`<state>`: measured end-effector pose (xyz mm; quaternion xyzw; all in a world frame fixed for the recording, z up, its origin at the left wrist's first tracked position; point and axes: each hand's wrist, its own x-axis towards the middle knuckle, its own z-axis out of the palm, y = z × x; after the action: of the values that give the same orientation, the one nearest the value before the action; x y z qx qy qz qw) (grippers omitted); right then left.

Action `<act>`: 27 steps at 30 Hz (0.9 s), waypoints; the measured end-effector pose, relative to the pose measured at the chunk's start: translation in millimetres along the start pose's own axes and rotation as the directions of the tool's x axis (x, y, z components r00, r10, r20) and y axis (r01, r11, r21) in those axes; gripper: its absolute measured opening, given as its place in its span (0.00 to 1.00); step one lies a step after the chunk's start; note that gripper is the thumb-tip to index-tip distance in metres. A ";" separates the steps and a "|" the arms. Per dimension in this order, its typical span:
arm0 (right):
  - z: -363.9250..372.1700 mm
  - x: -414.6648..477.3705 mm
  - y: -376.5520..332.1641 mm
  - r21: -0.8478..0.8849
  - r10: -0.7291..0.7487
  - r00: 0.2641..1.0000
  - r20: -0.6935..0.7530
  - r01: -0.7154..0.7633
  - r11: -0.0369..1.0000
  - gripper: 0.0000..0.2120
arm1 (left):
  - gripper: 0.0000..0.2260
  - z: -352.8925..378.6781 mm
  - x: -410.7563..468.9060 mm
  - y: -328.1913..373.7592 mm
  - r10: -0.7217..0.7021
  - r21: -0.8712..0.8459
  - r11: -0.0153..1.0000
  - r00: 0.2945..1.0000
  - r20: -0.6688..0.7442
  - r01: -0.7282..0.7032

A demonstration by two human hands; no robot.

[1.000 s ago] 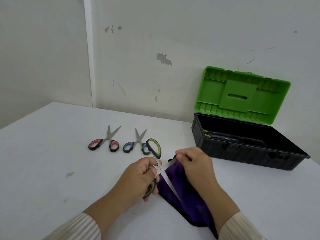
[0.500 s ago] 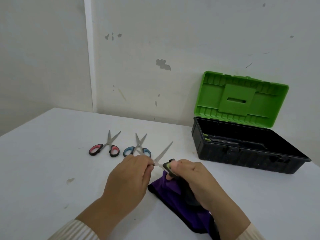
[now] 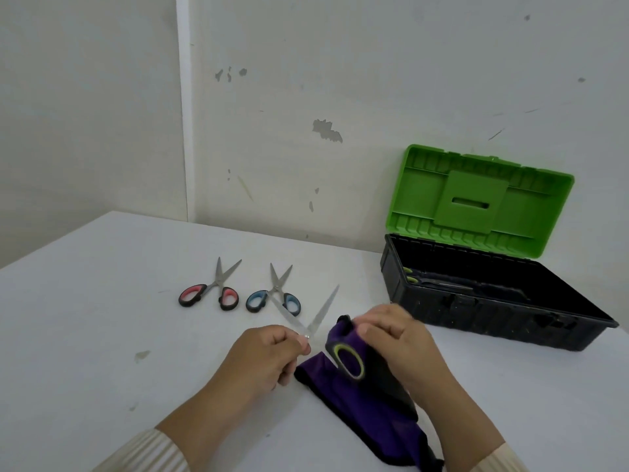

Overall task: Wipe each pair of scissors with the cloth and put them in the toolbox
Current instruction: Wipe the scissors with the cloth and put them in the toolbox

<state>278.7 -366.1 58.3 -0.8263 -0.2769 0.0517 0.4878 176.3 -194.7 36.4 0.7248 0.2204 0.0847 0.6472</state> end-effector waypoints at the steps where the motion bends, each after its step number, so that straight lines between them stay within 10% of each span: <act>1: -1.8 1.1 2.0 -0.082 -0.055 0.994 -0.096 0.047 0.996 0.09 | 0.09 1.1 -0.7 0.5 -0.017 0.008 1.000 1.000 0.020 0.016; 4: 3.5 -1.6 -2.4 -0.237 -0.274 0.938 -0.214 0.222 0.946 0.15 | 0.10 6.6 -2.8 -2.8 -0.012 0.113 0.994 0.998 0.055 0.005; 13: 35.4 2.0 -3.1 -0.614 -0.586 0.809 0.053 0.489 0.620 0.06 | 0.12 13.5 -1.7 -9.1 0.116 0.215 0.969 0.993 0.029 -0.119; 27: 43.0 5.9 7.2 -0.334 -0.378 0.921 -0.099 0.327 0.884 0.08 | 0.13 16.3 1.8 -12.3 0.155 0.247 0.958 0.987 -0.030 -0.143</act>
<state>271.2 -332.4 31.1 -0.8298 -0.3870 -0.1493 0.3733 181.9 -207.8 21.7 0.8111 0.1899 0.1233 0.5393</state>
